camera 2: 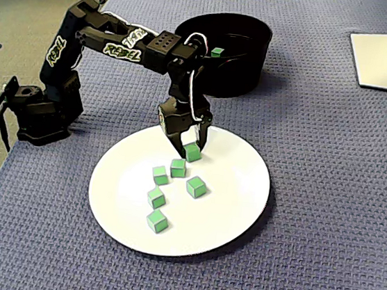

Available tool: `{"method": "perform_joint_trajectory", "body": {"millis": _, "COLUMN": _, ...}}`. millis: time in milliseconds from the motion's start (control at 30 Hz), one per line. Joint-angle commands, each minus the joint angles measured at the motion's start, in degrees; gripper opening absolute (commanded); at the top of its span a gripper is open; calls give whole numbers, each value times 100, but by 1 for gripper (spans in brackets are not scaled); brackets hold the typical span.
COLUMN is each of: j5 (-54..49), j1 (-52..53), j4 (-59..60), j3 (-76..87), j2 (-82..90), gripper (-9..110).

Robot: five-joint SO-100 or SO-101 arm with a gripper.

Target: Pick up the items on the white plate and put them in the black container.

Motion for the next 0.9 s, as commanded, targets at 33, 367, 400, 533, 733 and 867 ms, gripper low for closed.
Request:
{"method": "perform_joint_trajectory", "body": {"millis": 33, "j5": 97, "j1": 62, "j4": 9, "j3": -132, "j2": 334, "gripper": 0}}
{"method": "perform_joint_trajectory", "body": {"millis": 367, "j5": 1107, "j1": 1037, "j4": 202, "j3": -422, "j2": 3472, "gripper": 0}}
{"method": "perform_joint_trajectory", "body": {"millis": 400, "j5": 1230, "j1": 1063, "j4": 141, "j3": -466, "j2": 3823, "gripper": 0}}
{"method": "perform_joint_trajectory", "body": {"millis": 533, "j5": 1670, "j1": 694, "j4": -158, "j3": -1002, "j2": 4904, "gripper": 0}}
{"method": "perform_joint_trajectory", "body": {"millis": 733, "j5": 1512, "j1": -1644, "j4": -97, "j3": -1872, "j2": 5546, "gripper": 0}}
{"method": "perform_joint_trajectory", "body": {"millis": 867, "j5": 1600, "j1": -3322, "j4": 501, "j3": -3261, "j2": 4711, "gripper": 0}}
